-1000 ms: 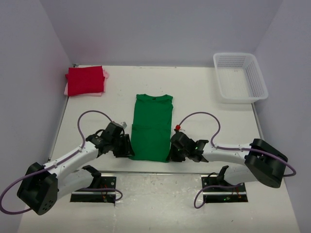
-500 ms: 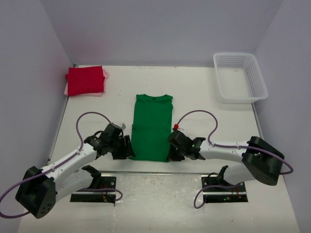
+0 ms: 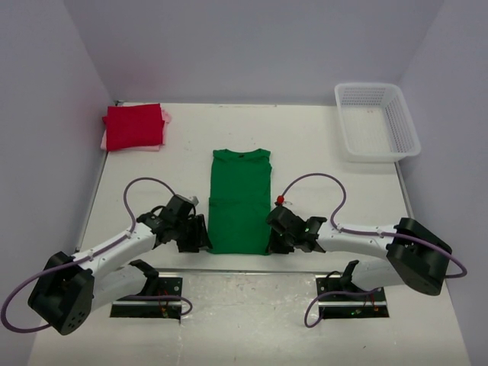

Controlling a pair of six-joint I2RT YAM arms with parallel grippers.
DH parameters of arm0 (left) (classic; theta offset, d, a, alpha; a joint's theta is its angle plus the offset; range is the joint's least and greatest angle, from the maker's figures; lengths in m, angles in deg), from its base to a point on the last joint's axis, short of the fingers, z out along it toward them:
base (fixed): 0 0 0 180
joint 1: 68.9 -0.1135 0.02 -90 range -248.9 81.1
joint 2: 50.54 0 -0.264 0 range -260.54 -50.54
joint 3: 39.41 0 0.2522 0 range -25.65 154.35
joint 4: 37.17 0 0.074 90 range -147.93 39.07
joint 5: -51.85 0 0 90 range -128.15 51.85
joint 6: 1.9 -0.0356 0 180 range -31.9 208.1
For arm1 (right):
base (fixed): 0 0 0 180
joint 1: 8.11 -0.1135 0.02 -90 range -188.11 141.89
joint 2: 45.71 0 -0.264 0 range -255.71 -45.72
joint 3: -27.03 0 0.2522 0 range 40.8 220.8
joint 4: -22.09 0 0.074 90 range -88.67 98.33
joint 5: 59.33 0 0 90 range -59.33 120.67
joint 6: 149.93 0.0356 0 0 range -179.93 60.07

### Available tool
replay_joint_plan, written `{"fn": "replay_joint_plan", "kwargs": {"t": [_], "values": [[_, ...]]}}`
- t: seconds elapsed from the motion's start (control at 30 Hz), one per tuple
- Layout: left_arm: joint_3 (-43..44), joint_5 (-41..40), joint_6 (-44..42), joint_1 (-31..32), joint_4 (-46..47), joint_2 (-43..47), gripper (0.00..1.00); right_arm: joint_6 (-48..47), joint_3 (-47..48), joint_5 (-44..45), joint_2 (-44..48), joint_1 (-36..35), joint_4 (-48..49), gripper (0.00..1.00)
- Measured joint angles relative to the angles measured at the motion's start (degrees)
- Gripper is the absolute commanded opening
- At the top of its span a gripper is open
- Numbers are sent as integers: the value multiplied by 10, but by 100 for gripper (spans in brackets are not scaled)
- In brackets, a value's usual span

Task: Fold and stack the t-shirts
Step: Grab one side of the 2/3 rectangular tshirt with both arms

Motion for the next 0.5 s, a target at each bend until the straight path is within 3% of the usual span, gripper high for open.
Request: {"fn": "replay_joint_plan", "kwargs": {"t": [0.5], "values": [[-11, 18, 5, -2, 54, -21, 36, -1, -2, 2, 4, 0, -4, 0]]}}
